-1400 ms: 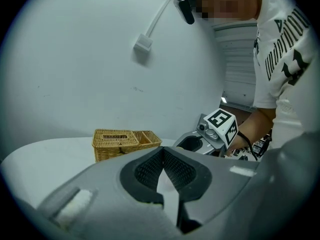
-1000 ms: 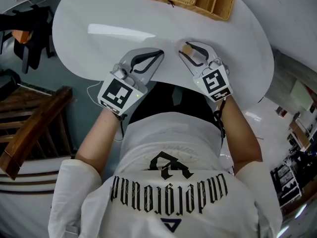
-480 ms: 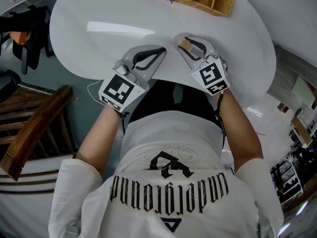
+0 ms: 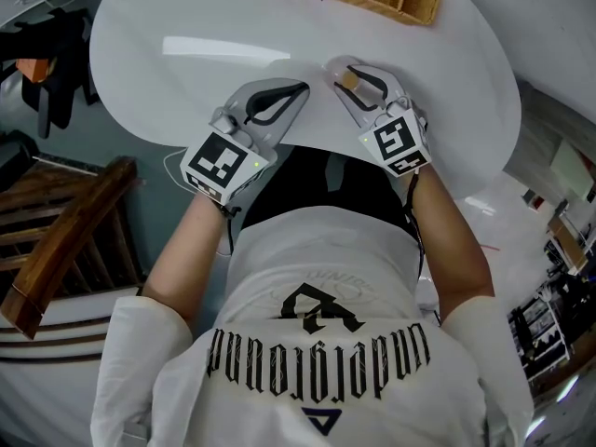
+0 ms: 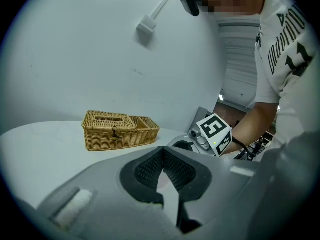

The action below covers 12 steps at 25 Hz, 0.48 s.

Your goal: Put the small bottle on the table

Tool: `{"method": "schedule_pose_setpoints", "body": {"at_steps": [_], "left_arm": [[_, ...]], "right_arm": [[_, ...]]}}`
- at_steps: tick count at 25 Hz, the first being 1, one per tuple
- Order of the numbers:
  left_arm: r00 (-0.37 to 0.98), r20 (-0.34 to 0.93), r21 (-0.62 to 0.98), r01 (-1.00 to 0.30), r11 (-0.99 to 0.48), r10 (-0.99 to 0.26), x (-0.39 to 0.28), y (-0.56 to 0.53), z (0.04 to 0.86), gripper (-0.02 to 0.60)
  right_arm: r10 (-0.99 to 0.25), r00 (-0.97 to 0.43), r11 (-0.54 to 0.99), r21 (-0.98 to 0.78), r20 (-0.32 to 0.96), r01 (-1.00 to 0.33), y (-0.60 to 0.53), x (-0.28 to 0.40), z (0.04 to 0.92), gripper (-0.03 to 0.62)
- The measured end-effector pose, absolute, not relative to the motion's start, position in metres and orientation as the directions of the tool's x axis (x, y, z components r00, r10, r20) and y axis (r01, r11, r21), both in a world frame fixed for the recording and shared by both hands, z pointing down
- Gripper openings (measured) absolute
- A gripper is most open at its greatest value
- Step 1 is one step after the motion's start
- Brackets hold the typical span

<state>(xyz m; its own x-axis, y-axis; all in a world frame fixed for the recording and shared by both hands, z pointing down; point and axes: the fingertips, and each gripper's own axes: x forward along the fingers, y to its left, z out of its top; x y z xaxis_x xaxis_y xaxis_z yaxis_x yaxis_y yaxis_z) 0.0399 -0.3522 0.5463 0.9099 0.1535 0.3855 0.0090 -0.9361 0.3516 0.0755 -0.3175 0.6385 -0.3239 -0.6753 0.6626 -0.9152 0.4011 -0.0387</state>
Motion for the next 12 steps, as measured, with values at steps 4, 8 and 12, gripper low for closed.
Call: {"method": "schedule_pose_setpoints", "body": {"at_steps": [4,8,12], "left_arm": [[0.911,0.383,0.366,0.002,-0.931,0.153,0.039,-0.351,0.548,0.008],[0.910,0.386,0.362,0.000,-0.932,0.150,0.039,-0.346,0.548,0.008],[0.907,0.393,0.358,-0.001,-0.934,0.150,0.038,-0.340,0.549,0.008]], "right_arm": [[-0.678,-0.322,0.405,-0.030,0.661,-0.914,-0.317,0.074,0.640,0.143],[-0.694,-0.327,0.413,-0.017,0.642,-0.911,-0.319,0.074,0.638,0.144],[-0.708,-0.328,0.404,-0.023,0.625,-0.915,-0.318,0.074,0.638,0.147]]}}
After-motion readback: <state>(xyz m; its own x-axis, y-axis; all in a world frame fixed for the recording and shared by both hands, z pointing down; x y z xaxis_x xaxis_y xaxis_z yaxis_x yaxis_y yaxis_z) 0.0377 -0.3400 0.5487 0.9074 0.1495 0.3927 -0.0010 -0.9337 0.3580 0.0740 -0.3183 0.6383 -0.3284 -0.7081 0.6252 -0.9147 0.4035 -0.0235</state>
